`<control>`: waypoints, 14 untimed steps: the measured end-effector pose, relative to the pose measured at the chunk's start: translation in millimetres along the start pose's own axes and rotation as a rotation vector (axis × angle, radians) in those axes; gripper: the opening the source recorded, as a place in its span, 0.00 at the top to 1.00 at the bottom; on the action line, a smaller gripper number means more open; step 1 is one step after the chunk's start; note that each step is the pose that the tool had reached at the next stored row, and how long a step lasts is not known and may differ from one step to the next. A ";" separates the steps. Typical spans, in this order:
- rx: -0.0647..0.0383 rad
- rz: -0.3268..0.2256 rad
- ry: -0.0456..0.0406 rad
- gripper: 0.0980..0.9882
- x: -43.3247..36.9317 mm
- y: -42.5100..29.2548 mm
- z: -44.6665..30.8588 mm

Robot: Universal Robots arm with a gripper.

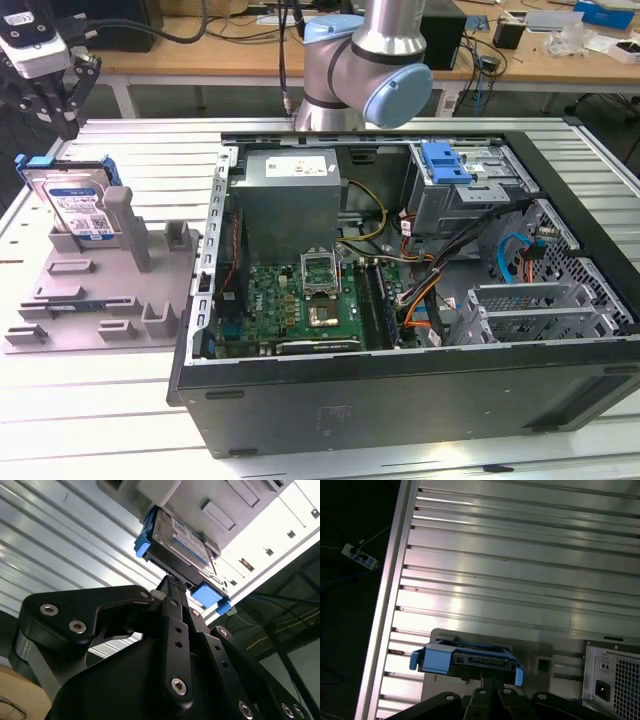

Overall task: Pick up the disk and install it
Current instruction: 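Pick up the disk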

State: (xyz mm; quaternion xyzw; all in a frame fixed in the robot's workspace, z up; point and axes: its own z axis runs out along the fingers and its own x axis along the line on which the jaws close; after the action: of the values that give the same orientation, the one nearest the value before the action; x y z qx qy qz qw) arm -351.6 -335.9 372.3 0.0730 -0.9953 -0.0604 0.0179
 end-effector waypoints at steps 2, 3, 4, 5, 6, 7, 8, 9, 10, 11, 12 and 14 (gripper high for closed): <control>-0.003 -0.026 0.0146 0.99 0.0 0.0 0.0; -0.004 -0.053 0.0236 0.99 0.1 0.1 0.0; -0.004 -0.077 0.0292 0.99 0.1 0.1 0.1; -0.003 -0.103 0.0335 0.99 0.0 0.0 0.1; -0.003 -0.129 0.0370 0.99 0.0 0.0 0.2; -0.002 -0.146 0.0393 0.99 0.0 -0.1 0.2; -0.001 -0.168 0.0421 0.99 0.0 -0.1 0.3; 0.000 -0.185 0.0443 0.99 0.0 -0.1 0.4; 0.001 -0.226 0.0495 0.99 0.0 -0.1 0.7; 0.002 -0.251 0.0527 0.99 0.0 -0.1 0.9; 0.003 -0.268 0.0548 0.99 0.0 -0.1 1.1; 0.005 -0.339 0.0638 0.99 -0.1 -0.2 1.5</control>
State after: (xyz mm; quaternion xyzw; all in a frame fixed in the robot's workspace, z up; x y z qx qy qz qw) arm -351.6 -335.9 370.8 0.2415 -0.9679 -0.0576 0.0388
